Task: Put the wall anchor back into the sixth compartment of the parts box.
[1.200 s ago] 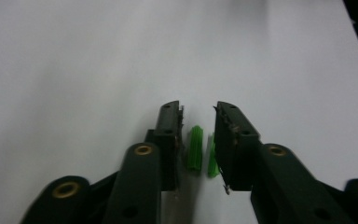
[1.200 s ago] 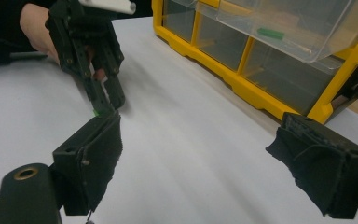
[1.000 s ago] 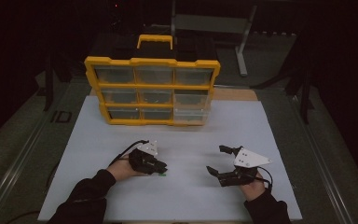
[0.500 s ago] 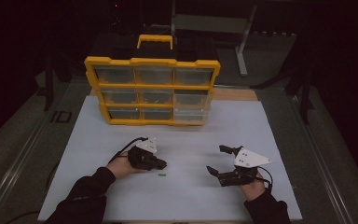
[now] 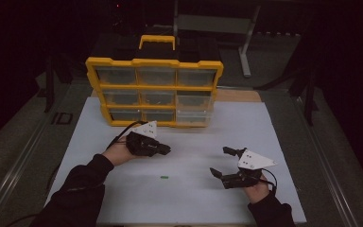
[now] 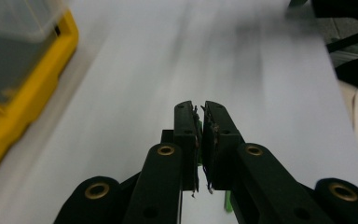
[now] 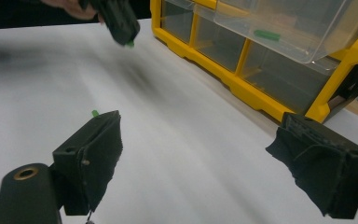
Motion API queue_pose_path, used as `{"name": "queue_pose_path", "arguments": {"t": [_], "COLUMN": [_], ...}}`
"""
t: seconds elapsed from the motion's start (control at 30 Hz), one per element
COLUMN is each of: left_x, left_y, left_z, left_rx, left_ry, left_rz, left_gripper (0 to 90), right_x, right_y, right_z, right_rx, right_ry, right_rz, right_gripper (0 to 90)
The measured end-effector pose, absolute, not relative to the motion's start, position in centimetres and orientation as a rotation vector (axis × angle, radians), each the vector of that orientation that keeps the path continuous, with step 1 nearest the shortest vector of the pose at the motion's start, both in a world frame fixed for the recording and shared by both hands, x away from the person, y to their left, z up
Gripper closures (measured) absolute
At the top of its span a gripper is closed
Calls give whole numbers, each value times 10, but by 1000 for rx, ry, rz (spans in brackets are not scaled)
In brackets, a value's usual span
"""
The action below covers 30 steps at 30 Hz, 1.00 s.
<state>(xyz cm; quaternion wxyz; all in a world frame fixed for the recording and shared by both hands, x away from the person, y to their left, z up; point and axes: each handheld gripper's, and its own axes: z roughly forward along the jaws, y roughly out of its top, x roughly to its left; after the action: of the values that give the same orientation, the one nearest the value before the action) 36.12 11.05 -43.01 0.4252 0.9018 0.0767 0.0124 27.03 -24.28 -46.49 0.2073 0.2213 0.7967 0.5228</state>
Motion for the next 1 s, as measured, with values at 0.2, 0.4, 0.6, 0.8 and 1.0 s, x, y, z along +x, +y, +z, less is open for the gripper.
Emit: {"name": "queue_pose_path", "arguments": {"t": [0.2, 0.4, 0.6, 0.8, 1.0], "left_x": [366, 373, 378, 388, 400], "left_y": [107, 107, 102, 99, 95], "left_z": [-408, -380, -352, -327, -307], "left_rx": [2253, 2226, 2201, 2173, 2160], "left_ry": [166, 140, 112, 99, 91], "left_rz": [68, 97, 147, 177, 207], "left_gripper": [835, 835, 835, 835, 835], "right_x": [271, 271, 271, 271, 271], "right_y": [-244, -243, -243, -243, -244], "right_z": [-465, -465, -465, -465, -465], "right_rx": [617, 617, 616, 614, 617], "right_ry": [2217, 2216, 2219, 2220, 2219], "right_rz": [1462, 1460, 1461, 1458, 1462], "right_gripper": [141, 141, 141, 141, 141]}}
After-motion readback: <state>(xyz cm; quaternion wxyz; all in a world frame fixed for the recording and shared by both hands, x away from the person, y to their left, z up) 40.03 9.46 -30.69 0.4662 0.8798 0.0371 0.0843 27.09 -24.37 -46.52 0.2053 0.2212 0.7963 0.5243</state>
